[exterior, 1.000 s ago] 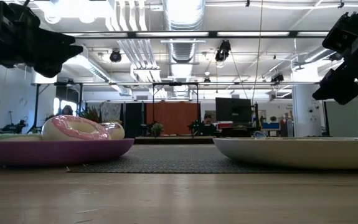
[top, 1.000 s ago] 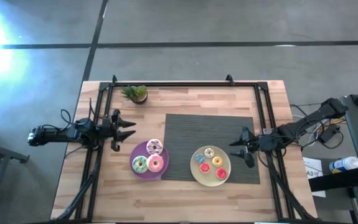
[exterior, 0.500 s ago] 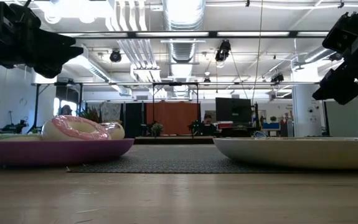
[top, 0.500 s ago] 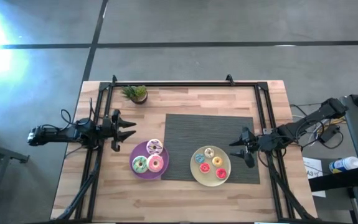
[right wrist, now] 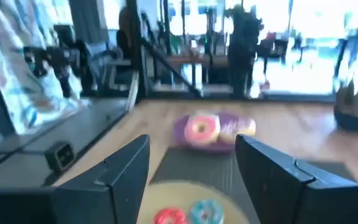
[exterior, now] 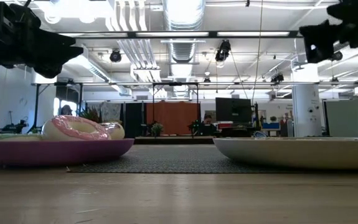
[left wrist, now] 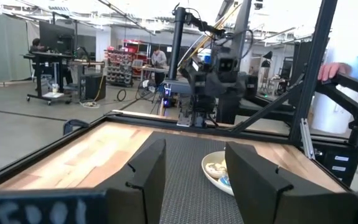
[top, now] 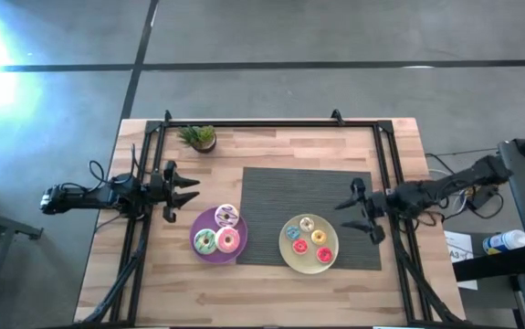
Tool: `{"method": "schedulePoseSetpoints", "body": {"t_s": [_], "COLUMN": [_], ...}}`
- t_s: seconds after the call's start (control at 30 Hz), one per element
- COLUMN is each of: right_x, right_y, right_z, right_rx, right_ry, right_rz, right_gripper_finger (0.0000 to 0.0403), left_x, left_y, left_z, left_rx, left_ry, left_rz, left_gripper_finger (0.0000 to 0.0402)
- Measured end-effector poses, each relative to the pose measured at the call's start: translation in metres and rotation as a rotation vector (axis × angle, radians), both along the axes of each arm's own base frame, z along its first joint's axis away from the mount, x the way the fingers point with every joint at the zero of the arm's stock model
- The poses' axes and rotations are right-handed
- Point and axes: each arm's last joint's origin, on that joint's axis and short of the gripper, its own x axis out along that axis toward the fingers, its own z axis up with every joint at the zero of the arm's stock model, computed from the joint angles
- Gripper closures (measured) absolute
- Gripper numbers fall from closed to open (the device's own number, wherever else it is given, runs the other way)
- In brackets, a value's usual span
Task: Pick & Place donuts
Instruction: Return to home position
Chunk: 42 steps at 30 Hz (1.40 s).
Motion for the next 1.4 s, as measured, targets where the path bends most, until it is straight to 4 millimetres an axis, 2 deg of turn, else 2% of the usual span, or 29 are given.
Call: {"method": "schedulePoseSetpoints", "body": {"t_s": [0.07,0.2,0.37,0.67,0.9,1.4], "right_x": [-0.002,-0.005,-0.012,-0.022,-0.019,-0.018], "right_y": [-0.006,-0.021,-0.031,-0.031,-0.031,-0.031], "right_z": [-0.003,-0.016,-0.018,-0.019,-0.023,-0.024], "right_rx": [-0.021,0.048,-0.004,-0.074,0.023,0.023], "right_ry": [-0.059,-0.063,-0.122,-0.142,-0.072,-0.056], "right_rz": [0.003,-0.042,0.033,0.037,0.036,0.036], "right_gripper_finger": [0.0174,0.0174,0.0174,0.0174,0.0174,0.0174], "left_x": [0.000,0.000,0.000,0.000,0.000,0.001], "left_y": [0.000,0.000,0.000,0.000,0.000,0.000], "left_z": [0.000,0.000,0.000,0.000,-0.001,-0.002], "left_rx": [0.000,0.000,0.000,0.000,0.000,0.000], "left_ry": [0.000,0.001,0.001,0.002,0.011,0.024], "left_rz": [0.000,0.000,0.000,0.000,0.002,0.003], "left_gripper_finger": [0.0262,0.0262,0.0262,0.0262,0.0262,0.0262]}}
